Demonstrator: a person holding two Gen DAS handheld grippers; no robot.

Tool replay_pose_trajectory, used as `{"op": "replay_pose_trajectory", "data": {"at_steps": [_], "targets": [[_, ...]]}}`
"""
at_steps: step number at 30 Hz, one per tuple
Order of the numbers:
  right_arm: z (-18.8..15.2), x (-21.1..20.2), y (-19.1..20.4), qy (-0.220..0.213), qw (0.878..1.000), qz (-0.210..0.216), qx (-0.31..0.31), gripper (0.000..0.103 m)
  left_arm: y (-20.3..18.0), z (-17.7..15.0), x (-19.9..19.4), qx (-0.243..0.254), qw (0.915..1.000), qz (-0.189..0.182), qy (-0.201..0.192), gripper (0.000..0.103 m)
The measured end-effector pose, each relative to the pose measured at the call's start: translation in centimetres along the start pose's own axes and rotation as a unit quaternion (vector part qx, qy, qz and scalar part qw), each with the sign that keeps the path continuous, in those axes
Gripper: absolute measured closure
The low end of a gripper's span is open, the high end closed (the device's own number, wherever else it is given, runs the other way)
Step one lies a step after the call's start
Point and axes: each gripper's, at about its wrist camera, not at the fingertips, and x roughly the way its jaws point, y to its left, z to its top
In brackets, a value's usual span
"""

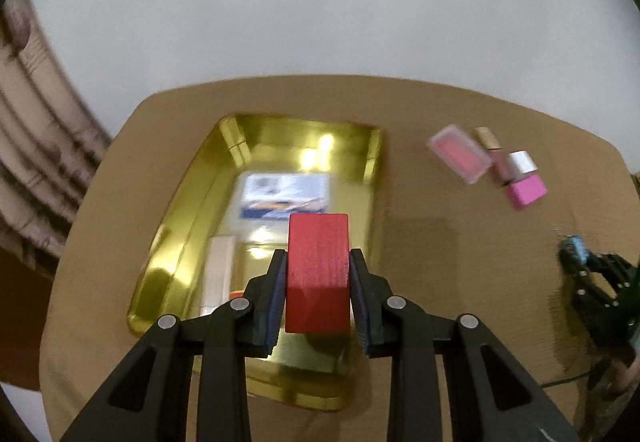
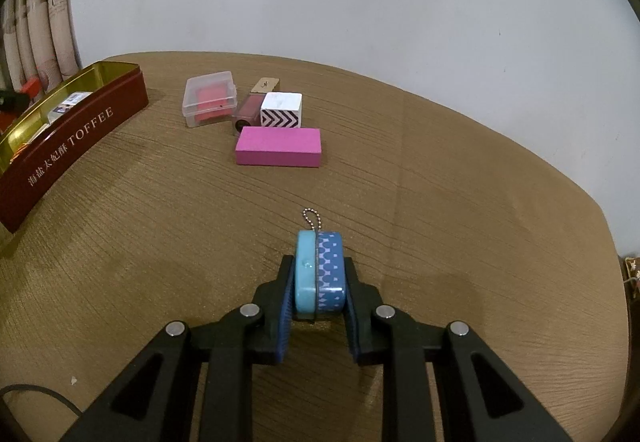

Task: Organize rigid objects
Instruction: 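Carry the red block into the tin and lower it beside the tape measure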

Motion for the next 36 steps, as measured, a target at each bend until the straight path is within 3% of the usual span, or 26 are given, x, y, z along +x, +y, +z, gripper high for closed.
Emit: {"op": "replay_pose_trajectory", "data": {"at_steps": [6,17,29,36], "targets": [[0.0,0.0,0.2,0.000,1.000,-0.003,-0.002,0.081,2.7,-1.4,2.0,-0.019,0.9993,0.017,0.026,0.076],[-0.1,-0.1,0.3,0.000,1.000,-0.006,-0.002,0.081,4.7,-2.4,4.0,-0.032,0.9984,0.030,0.037,0.076],[-0.1,0.0,0.2,-0.001,1.000,-0.008,-0.005,0.081,3.6,-2.3,4.1,-0.010,0.9995,0.001,0.031,0.076],[0.0,0.2,0.2,-0.001,1.000,-0.006,-0.008,0.081,2.5,-1.7,4.6,-0.004,0.9995,0.004,0.031,0.076]]}}
